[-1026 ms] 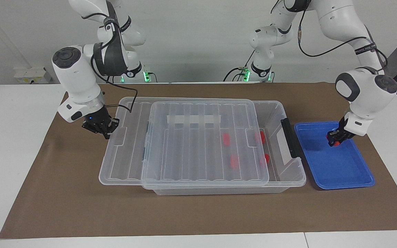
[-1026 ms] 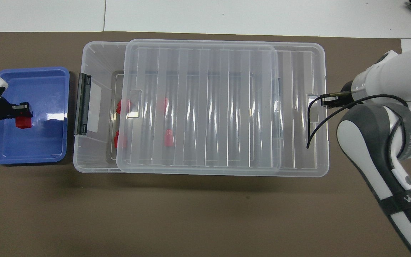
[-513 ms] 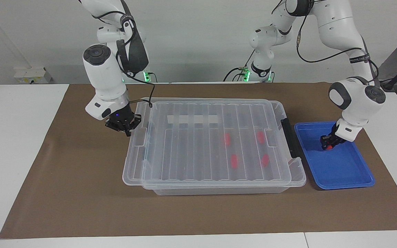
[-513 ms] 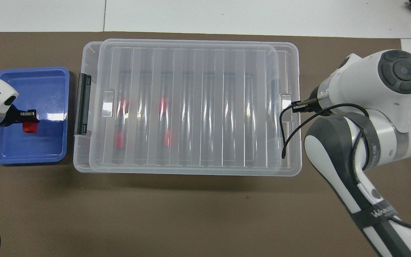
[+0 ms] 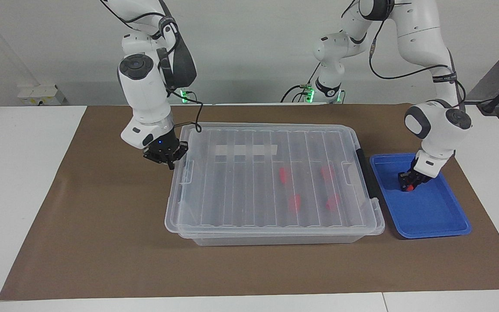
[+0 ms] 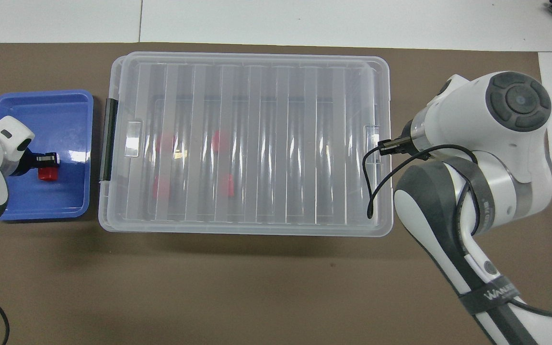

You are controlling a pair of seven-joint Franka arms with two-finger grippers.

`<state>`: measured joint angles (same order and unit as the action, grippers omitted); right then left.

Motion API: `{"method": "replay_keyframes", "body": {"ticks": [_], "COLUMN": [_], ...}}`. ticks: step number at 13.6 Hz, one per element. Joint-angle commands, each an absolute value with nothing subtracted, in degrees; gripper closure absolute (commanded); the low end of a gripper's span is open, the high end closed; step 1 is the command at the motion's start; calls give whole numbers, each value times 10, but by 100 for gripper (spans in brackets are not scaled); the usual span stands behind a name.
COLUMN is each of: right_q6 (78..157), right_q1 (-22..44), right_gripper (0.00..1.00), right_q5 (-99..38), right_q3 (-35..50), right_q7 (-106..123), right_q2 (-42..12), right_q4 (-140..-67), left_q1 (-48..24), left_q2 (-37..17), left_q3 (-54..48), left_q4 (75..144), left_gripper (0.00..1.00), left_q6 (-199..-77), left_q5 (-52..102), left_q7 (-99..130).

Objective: Place red block in blue tray from box
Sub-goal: 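Lower the red block into the blue tray with the left gripper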

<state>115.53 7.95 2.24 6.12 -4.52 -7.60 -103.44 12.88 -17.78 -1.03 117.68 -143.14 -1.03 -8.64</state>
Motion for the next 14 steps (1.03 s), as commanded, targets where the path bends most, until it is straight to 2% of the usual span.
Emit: {"method": "replay_keyframes", "body": {"ticks": [1, 2, 3, 5, 7, 9, 10, 11, 13, 14], "right_q6": [1167, 1167, 1167, 1167, 1167, 1165, 1162, 1155, 1133, 1121], "right_q1": [79, 79, 79, 79, 78, 77, 73, 69, 51, 40], "right_gripper": [100, 100, 100, 100, 100, 100, 100, 100, 100, 100], "right_q5": [7, -1, -11, -12, -12, -13, -13, -13, -12, -11], "right_q3": [66, 68, 68, 68, 68, 68, 67, 66, 64, 63], "right_q7": [-32, -32, -33, -33, -33, -35, -37, -40, -47, -62], "right_q2": [-76, -76, -76, -76, -76, -76, -74, -69, -57, -48], "right_q4": [-1039, -1039, -1039, -1039, -1038, -1036, -1035, -1035, -1037, -1039], "left_q1": [126, 126, 125, 125, 125, 125, 125, 125, 125, 124], "left_q2": [-171, -171, -171, -171, -171, -171, -171, -171, -169, -164], "left_q3": [-9, -9, -9, -8, -8, -8, -8, -8, -8, -7], "left_q4": [1199, 1199, 1198, 1196, 1194, 1193, 1193, 1193, 1190, 1167], "left_gripper": [65, 41, 33, 31, 18, 17, 8, 4, 4, 4], "left_q6": [-1454, -1454, -1454, -1449, -1447, -1446, -1446, -1445, -1436, -1399], "left_q5": [0, 0, 0, -1, -1, -1, -1, -1, -1, -2], "left_q7": [-98, -98, -98, -98, -98, -98, -98, -97, -98, -97]}}
